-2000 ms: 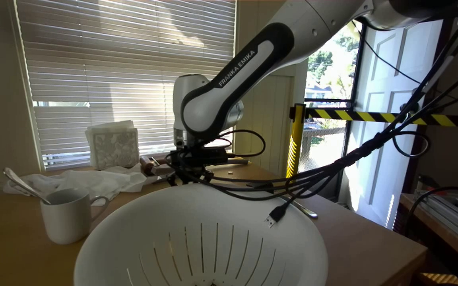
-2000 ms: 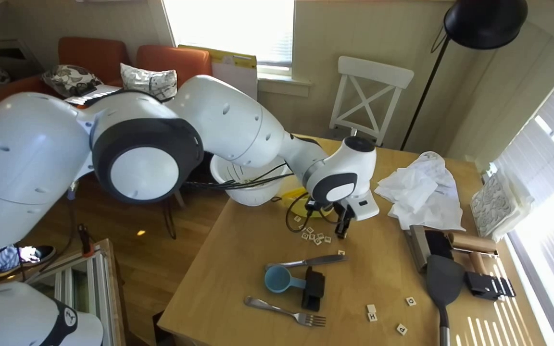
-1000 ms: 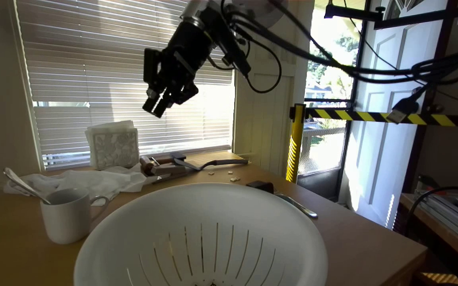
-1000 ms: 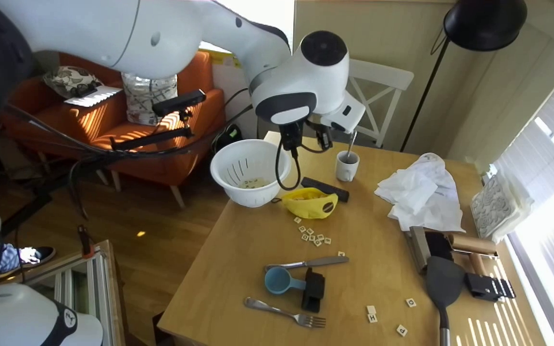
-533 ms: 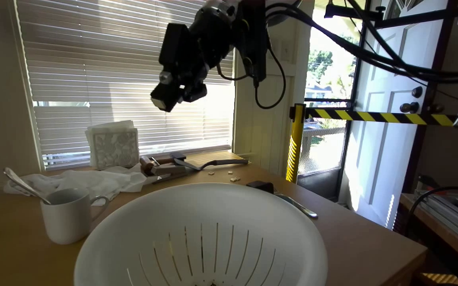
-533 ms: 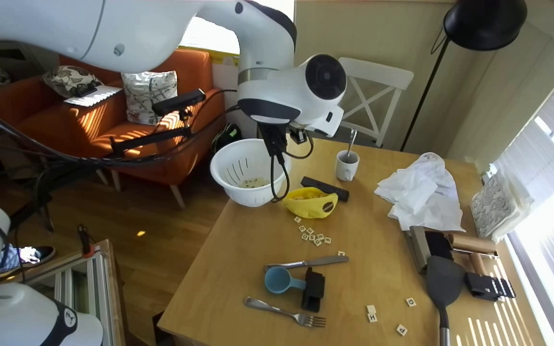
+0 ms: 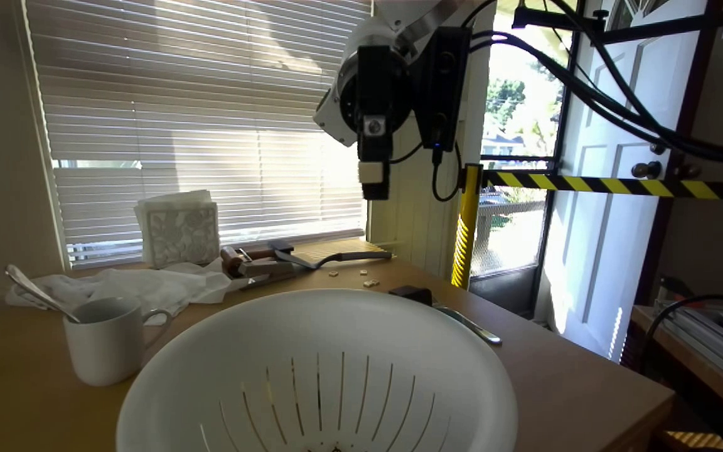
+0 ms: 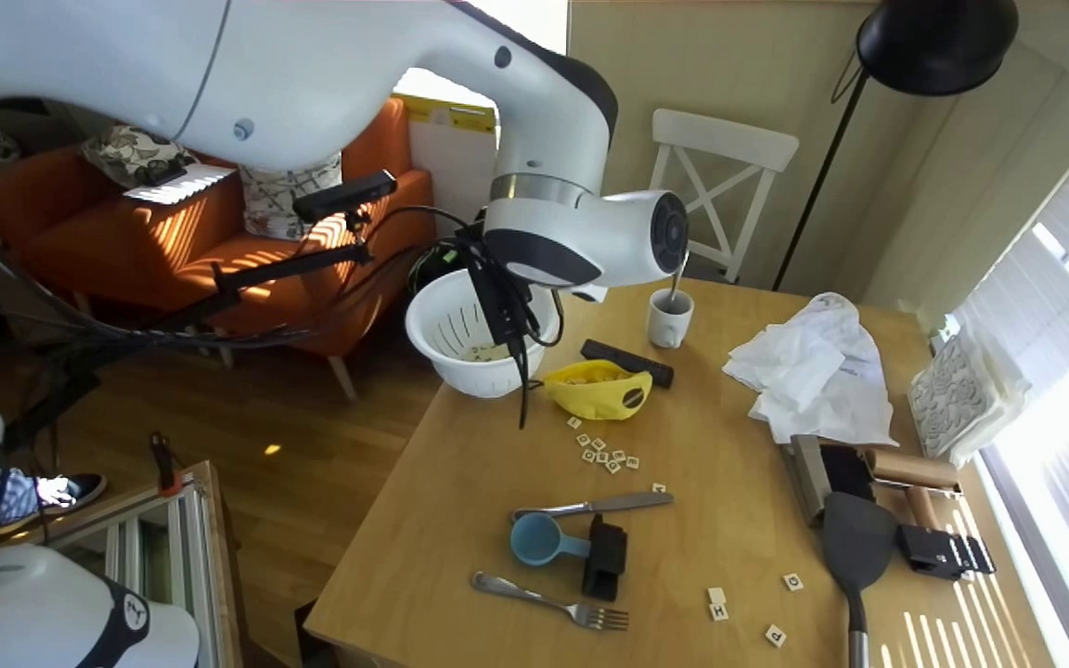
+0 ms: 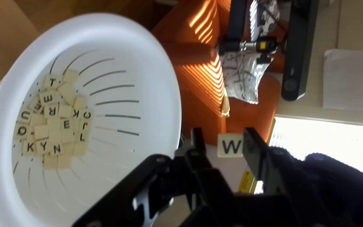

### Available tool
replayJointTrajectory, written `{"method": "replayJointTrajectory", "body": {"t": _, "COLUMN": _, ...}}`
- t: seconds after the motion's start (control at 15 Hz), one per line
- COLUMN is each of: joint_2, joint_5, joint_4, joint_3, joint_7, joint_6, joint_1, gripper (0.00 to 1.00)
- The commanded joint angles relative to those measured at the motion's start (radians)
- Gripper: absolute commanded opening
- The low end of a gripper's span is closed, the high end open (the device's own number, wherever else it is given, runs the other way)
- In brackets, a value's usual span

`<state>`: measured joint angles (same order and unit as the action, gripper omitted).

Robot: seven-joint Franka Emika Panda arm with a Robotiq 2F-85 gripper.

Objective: Put three letter tiles into the colander

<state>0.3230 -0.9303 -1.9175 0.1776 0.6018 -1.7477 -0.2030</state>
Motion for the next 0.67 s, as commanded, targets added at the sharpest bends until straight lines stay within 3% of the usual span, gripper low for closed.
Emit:
{"method": "replayJointTrajectory", "body": {"t": 0.0, "joint_2": 0.064, "joint_5": 0.054, "joint_4": 0.066, "joint_3": -0.056, "joint_7": -0.039, "joint_6": 0.183, "joint_1": 0.072, "gripper": 0.68}}
{"method": "replayJointTrajectory", "body": {"t": 0.27, "joint_2": 0.141, "joint_5": 0.127, "joint_4": 0.154, "joint_3": -0.075, "joint_7": -0.162, "joint_6": 0.313, "joint_1": 0.14, "gripper": 0.96}}
{"method": "replayJointTrajectory", "body": {"t": 0.47, "joint_2": 0.198, "joint_5": 0.211, "joint_4": 0.243, "joint_3": -0.091, "joint_7": -0.315, "joint_6": 0.269, "joint_1": 0.202, "gripper": 1.0}}
{"method": "replayJointTrajectory", "body": {"t": 0.6, "joint_2": 0.207, "joint_5": 0.241, "joint_4": 0.287, "joint_3": -0.108, "joint_7": -0.354, "joint_6": 0.17, "joint_1": 0.221, "gripper": 1.0}}
